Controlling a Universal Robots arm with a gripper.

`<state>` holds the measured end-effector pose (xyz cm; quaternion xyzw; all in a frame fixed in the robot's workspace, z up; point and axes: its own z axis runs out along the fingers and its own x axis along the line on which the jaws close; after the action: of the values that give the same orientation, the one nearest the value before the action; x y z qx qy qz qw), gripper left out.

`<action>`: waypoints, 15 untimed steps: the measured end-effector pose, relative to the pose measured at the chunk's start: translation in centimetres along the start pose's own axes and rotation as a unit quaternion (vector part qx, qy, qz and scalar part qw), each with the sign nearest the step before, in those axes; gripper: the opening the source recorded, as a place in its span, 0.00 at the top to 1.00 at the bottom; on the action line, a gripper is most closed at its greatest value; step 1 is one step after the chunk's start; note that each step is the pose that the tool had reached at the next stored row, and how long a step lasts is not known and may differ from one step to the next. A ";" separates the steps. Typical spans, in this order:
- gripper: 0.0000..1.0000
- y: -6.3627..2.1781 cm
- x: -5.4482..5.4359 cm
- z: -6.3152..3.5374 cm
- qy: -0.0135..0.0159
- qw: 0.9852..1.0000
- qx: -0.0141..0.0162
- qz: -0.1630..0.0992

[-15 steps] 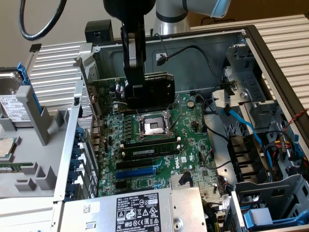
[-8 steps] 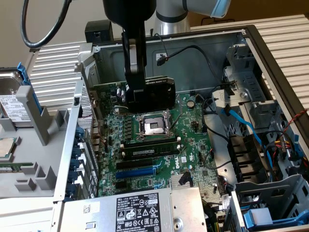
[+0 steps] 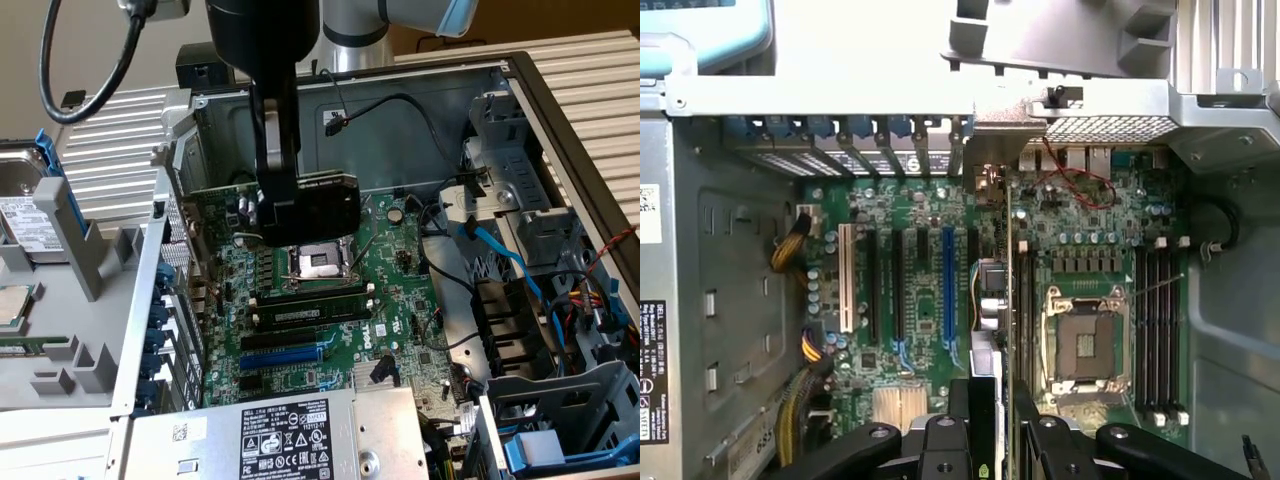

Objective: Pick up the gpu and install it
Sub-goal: 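Insert the gpu into the slot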

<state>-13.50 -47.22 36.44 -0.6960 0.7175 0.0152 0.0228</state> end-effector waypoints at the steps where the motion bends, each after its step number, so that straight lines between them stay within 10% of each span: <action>1: 0.73 0.01 0.2 0.09 0.000 1.000 0.000 0.000; 15: 0.73 0.05 1.2 2.22 0.000 1.000 0.004 -0.002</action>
<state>-13.56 -48.34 34.16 -0.6974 0.7162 0.0125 0.0256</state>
